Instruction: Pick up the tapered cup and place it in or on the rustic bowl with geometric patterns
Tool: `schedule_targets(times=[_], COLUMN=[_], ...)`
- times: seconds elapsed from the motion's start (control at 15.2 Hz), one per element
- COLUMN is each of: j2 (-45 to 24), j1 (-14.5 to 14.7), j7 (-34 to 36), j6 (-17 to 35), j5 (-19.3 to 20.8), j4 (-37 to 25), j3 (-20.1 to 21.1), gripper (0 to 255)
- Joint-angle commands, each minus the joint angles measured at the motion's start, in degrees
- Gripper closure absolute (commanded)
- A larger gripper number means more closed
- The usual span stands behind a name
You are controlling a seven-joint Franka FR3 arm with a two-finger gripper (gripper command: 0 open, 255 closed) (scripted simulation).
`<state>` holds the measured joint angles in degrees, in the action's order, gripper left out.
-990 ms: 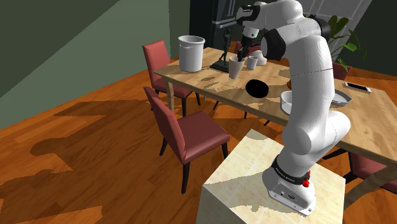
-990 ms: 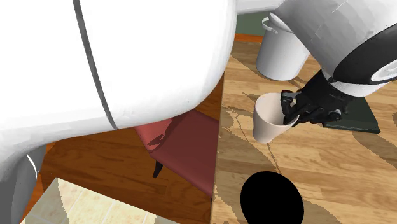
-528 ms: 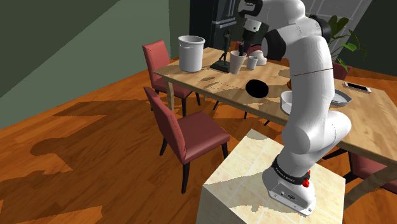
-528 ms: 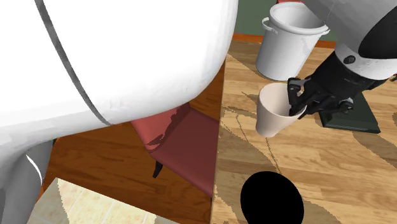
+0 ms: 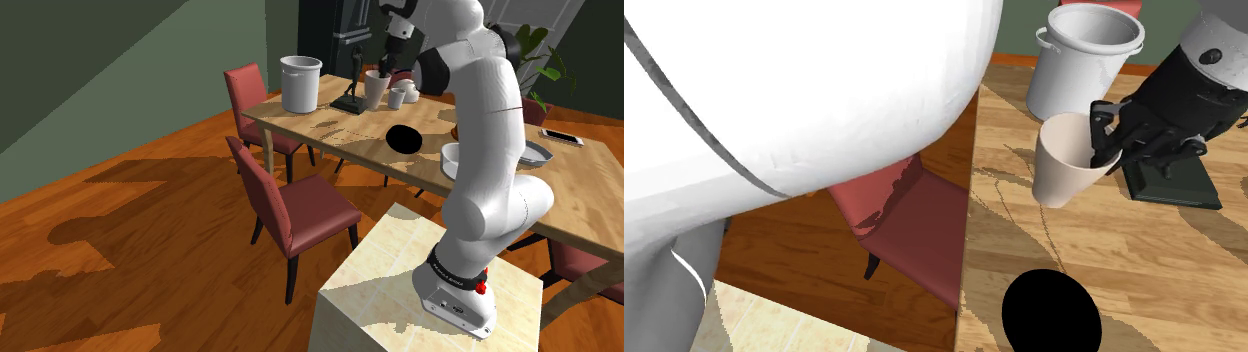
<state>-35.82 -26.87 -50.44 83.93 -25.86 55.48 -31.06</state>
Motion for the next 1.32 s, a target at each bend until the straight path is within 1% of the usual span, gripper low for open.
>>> schedule_targets(times=[0.0, 0.2, 0.4, 0.79, 1.25], j2=[2.4, 6.5, 9.9, 14.6, 15.9], j1=[0.0, -0.2, -0.9, -3.6, -2.0], j7=[-1.6, -4.7, -7.7, -13.6, -14.3], j6=[0.3, 1.1, 1.2, 0.2, 6.3], j5=[0.8, 2.3, 3.7, 6.0, 6.8], j4=[3.0, 8.4, 12.3, 16.6, 23.9], j3=[-0.8, -2.2, -3.5, -5.9, -5.9], gripper=[255, 255, 255, 255, 255])
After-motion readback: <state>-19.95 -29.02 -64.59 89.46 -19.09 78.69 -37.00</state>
